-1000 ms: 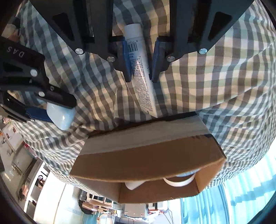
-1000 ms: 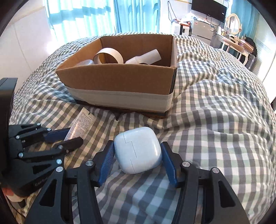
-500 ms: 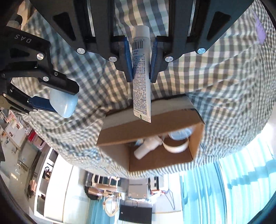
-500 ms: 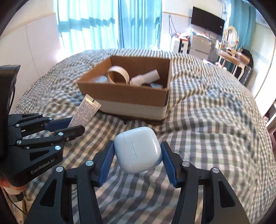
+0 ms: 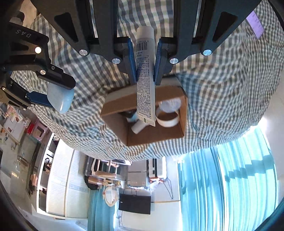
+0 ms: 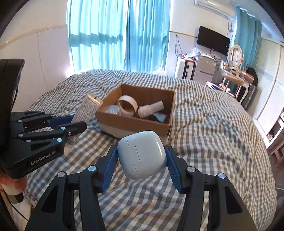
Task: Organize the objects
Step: 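Carry the tube and earbud case into the box and open both tools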
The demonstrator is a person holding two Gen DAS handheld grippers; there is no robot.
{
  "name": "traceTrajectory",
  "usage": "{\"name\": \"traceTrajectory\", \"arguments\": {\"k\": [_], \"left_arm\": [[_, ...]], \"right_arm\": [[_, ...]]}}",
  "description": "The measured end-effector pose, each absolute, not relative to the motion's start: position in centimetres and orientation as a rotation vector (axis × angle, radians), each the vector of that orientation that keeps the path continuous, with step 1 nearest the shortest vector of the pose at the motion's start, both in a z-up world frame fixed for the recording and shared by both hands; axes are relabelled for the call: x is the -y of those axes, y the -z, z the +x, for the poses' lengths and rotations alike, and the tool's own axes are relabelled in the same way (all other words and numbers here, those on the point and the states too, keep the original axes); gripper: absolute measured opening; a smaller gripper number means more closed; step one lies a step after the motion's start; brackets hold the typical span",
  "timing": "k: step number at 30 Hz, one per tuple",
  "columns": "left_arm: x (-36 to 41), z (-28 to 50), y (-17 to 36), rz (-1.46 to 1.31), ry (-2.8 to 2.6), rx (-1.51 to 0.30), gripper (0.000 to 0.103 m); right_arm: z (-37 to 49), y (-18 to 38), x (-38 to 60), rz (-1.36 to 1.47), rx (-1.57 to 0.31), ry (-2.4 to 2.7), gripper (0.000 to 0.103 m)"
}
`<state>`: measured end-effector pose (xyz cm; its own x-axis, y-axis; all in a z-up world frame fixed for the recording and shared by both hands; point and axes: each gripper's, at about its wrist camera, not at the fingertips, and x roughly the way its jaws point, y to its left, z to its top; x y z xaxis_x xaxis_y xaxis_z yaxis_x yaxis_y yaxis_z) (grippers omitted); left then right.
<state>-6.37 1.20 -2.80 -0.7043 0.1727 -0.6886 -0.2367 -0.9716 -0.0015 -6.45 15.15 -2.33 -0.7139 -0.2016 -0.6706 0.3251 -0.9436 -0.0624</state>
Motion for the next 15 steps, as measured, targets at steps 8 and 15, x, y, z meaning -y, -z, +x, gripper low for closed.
{"name": "traceTrajectory", "arguments": {"k": [8,15], "left_arm": [[-1.4,-10.1,0.8,-1.04,-2.729,-0.142,0.02],[-1.3,-14.8,-0.9,-1.022,-2.745,-0.144,0.02]], "right_arm": [[-10.9,-0.9,-14.6,0.956,-0.27,2.673,0.054],[-16.1,-2.7,-13.5,0.942,-0.274,2.674,0.054]]}}
